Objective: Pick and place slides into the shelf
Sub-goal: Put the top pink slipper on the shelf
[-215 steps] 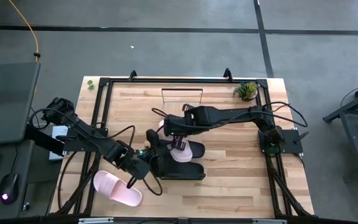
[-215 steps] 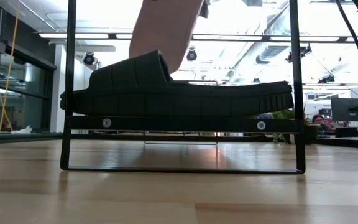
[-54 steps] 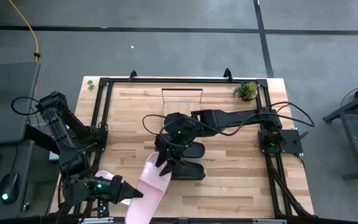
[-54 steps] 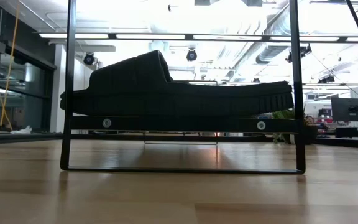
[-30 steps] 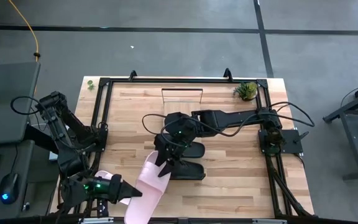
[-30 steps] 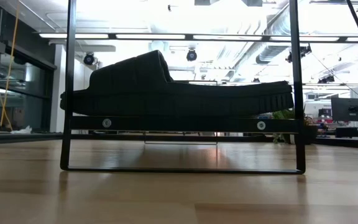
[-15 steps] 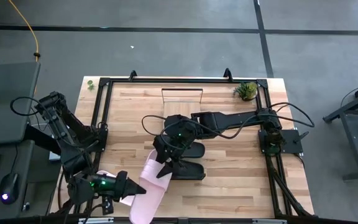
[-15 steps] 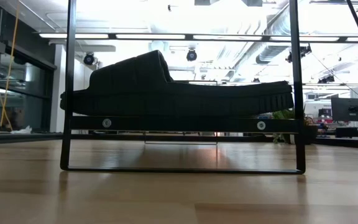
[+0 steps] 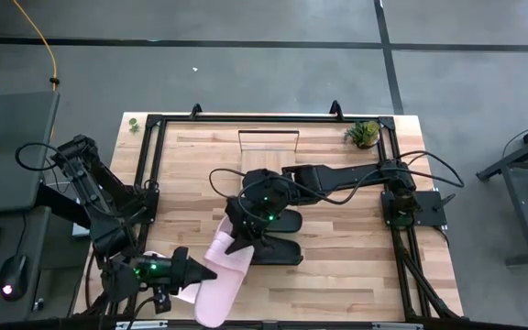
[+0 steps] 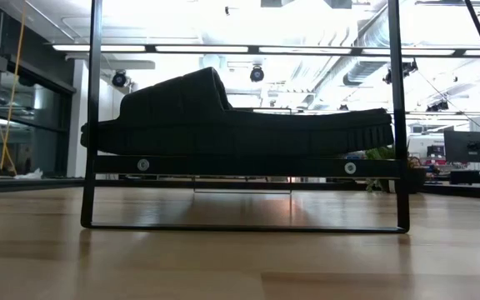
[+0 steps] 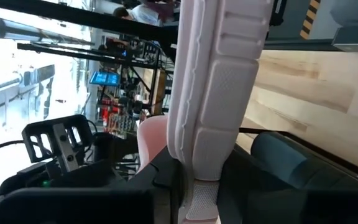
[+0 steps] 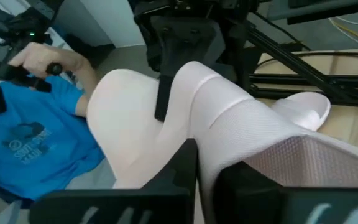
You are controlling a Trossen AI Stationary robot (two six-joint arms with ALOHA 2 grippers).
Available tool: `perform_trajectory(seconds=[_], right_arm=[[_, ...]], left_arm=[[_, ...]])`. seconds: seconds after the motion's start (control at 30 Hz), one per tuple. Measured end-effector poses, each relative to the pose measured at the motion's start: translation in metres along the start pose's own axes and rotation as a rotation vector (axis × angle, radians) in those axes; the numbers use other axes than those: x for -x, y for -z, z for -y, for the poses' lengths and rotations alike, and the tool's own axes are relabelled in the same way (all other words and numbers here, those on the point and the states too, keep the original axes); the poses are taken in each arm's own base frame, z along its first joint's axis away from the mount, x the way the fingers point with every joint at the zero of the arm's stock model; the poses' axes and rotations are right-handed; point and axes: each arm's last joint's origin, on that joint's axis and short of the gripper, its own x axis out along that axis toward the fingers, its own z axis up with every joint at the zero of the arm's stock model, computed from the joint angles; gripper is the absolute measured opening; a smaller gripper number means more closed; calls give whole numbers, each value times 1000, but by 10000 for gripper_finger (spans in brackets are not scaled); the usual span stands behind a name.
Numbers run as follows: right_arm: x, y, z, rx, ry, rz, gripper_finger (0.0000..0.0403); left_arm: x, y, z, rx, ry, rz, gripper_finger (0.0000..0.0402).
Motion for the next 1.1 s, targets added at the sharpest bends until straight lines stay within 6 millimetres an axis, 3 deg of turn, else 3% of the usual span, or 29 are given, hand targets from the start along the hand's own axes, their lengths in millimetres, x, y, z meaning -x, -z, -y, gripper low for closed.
perform_trajectory(seconds=[0.2, 0.4, 0.8, 1.1], right_arm=[[0, 2, 2, 9, 49, -7, 4], [4, 0, 10, -2, 88, -2, 2], [20, 1, 36, -78, 158, -30, 1], [35, -3, 42, -93, 184, -21, 0]], left_arm=[[0, 0, -1, 69, -12, -11, 78], [0, 3, -2, 251, -69, -87, 121], [1, 8, -3, 423, -173, -210, 201], [4, 15, -2, 548, -226, -275, 257]])
